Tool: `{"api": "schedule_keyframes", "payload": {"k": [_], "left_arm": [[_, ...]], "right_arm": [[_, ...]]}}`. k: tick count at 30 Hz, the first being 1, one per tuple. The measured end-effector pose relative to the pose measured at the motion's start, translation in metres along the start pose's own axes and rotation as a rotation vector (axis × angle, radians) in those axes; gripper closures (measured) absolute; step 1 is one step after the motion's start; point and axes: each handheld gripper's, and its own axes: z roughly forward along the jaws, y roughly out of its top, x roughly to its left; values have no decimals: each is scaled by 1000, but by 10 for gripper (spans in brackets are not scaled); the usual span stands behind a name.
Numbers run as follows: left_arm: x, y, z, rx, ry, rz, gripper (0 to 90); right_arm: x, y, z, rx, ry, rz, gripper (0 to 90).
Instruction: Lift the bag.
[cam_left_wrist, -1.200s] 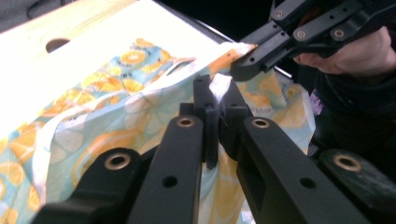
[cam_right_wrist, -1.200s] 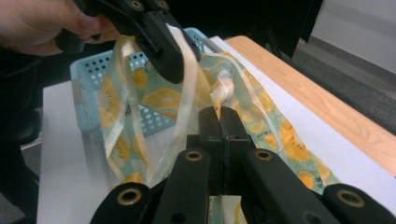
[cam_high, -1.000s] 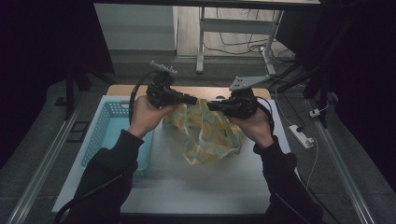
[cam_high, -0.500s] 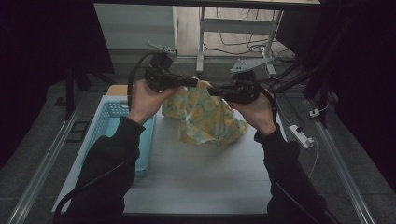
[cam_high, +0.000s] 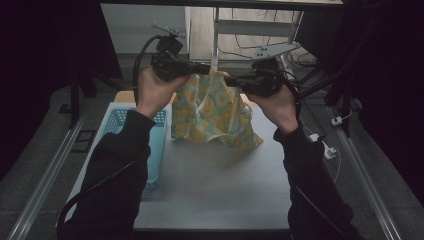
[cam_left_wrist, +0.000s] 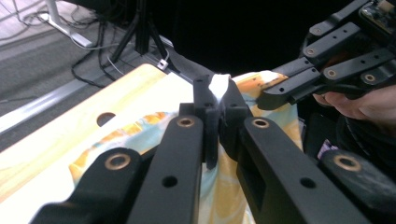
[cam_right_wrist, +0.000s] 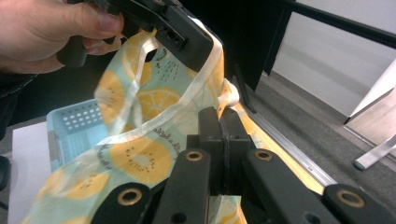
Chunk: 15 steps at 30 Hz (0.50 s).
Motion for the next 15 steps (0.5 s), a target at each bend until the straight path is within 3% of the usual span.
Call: {"api": "schedule_keyframes", "payload": {"k": [9,15], "left_arm": [[-5,9,-5,-42,0,23,884],[-1,0,6,-16,24,35,881]], "right_arm": [[-1,15,-9,-38,-35,-8,900],[-3,8,2,11,-47,-10,900]]}}
